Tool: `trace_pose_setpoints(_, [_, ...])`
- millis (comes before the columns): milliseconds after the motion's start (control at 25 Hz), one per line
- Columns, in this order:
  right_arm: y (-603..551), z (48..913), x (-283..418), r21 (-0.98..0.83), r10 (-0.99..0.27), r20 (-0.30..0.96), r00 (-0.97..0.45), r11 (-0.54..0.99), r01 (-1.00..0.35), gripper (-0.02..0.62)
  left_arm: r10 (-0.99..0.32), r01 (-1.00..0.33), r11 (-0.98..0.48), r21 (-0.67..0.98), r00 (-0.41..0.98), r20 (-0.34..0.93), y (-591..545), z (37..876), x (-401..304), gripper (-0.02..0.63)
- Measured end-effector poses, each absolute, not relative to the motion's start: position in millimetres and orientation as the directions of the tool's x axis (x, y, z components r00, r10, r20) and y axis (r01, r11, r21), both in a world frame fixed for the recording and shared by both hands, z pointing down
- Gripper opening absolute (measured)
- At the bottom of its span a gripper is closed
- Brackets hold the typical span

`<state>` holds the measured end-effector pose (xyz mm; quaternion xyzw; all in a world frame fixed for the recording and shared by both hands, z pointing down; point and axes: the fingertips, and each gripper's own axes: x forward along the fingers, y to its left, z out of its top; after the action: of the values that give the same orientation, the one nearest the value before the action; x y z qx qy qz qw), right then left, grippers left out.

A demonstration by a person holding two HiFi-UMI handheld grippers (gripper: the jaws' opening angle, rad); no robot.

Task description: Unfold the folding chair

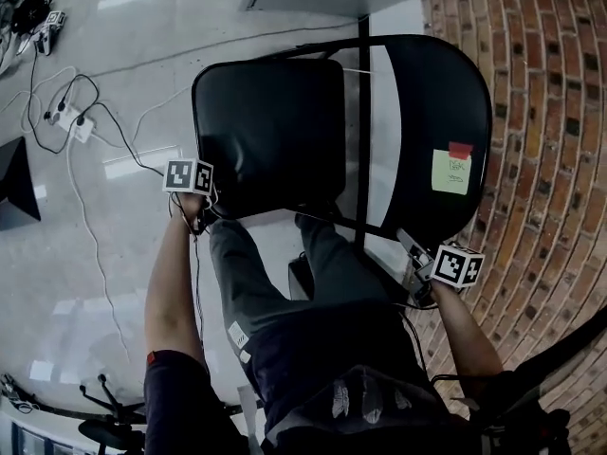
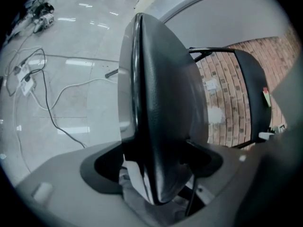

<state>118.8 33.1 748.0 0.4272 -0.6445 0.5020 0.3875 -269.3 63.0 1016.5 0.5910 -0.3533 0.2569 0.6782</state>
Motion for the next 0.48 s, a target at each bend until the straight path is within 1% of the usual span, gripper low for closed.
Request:
trace_pose_setpoints(80, [37,748,122,-0.255,-0.151,0.949,-0.277,0.149,-0.955,0.212,-0.065,-0.791,0.169,0.589,0.587,0.807,65,1014,-276,0.422])
trace_pose_setpoints(120, [41,743,123,-0.225,-0.138,0.959,-0.249,0.173,-0.959,0.252,-0.058,-0.801,0.172,0.573,0.573,0.818,68,1011,-279,0.436])
trace_pose_setpoints(160, [46,737,126,-0.194,-0.131,0.966,-0.223,0.203,-0.96,0.272,-0.054,-0.807,0.175,0.563,0.563,0.824,70,1007,-280,0.436])
trace_pose_setpoints(200, [50,729,130,-0.16,-0.135,0.972,-0.194,0.231,-0.96,0.272,-0.057,-0.811,0.179,0.558,0.557,0.828,71,1001,-282,0.435])
trace_pose_setpoints(280, [52,717,140,-0.106,-0.159,0.976,-0.15,0.255,-0.961,0.272,-0.077,-0.814,0.187,0.55,0.547,0.834,70,988,-292,0.411])
trace_pose_setpoints(480, [49,702,154,-0.079,-0.199,0.972,-0.121,0.209,-0.975,0.279,-0.115,-0.808,0.189,0.558,0.546,0.83,69,953,-311,0.393])
